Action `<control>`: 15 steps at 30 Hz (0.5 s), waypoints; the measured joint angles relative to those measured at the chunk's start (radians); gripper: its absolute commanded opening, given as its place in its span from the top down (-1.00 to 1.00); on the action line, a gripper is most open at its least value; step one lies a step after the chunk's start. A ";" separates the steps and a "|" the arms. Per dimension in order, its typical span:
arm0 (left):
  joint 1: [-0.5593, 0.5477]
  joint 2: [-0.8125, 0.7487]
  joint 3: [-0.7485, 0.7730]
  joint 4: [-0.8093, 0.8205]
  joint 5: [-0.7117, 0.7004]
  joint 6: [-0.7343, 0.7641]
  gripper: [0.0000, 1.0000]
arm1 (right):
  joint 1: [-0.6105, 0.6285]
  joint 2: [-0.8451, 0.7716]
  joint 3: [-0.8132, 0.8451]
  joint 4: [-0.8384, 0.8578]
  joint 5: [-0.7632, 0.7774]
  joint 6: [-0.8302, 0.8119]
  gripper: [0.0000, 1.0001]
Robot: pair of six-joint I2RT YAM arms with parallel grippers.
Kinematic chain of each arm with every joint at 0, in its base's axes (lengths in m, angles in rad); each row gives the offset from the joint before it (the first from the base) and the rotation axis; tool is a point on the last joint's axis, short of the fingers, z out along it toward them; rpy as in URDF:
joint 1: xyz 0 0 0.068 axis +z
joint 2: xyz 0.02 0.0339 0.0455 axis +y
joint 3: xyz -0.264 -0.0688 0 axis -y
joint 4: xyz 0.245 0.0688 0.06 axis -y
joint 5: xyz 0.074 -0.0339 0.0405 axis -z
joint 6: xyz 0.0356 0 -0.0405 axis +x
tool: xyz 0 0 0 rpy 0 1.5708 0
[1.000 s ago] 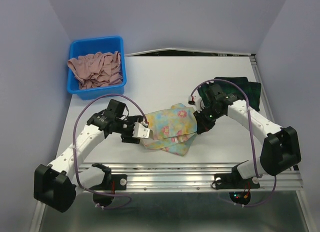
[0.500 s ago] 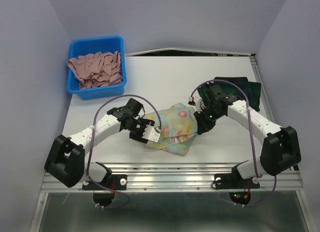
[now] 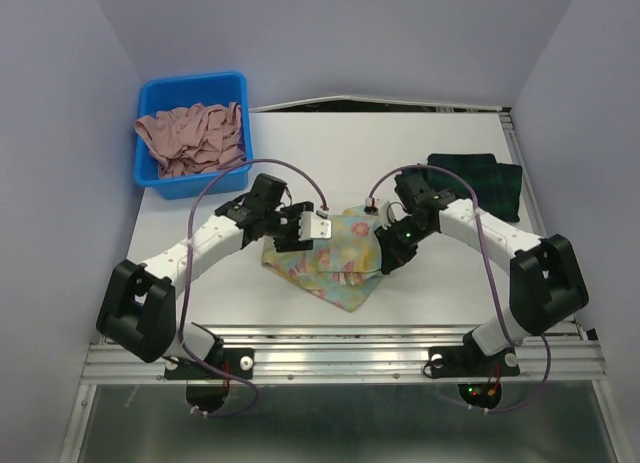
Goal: Fold and stack the skirts
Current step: Flatten the skirt out
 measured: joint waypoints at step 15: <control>0.103 -0.491 -0.232 -0.345 -0.072 0.062 -0.16 | 0.066 0.088 -0.001 0.103 -0.064 0.102 0.99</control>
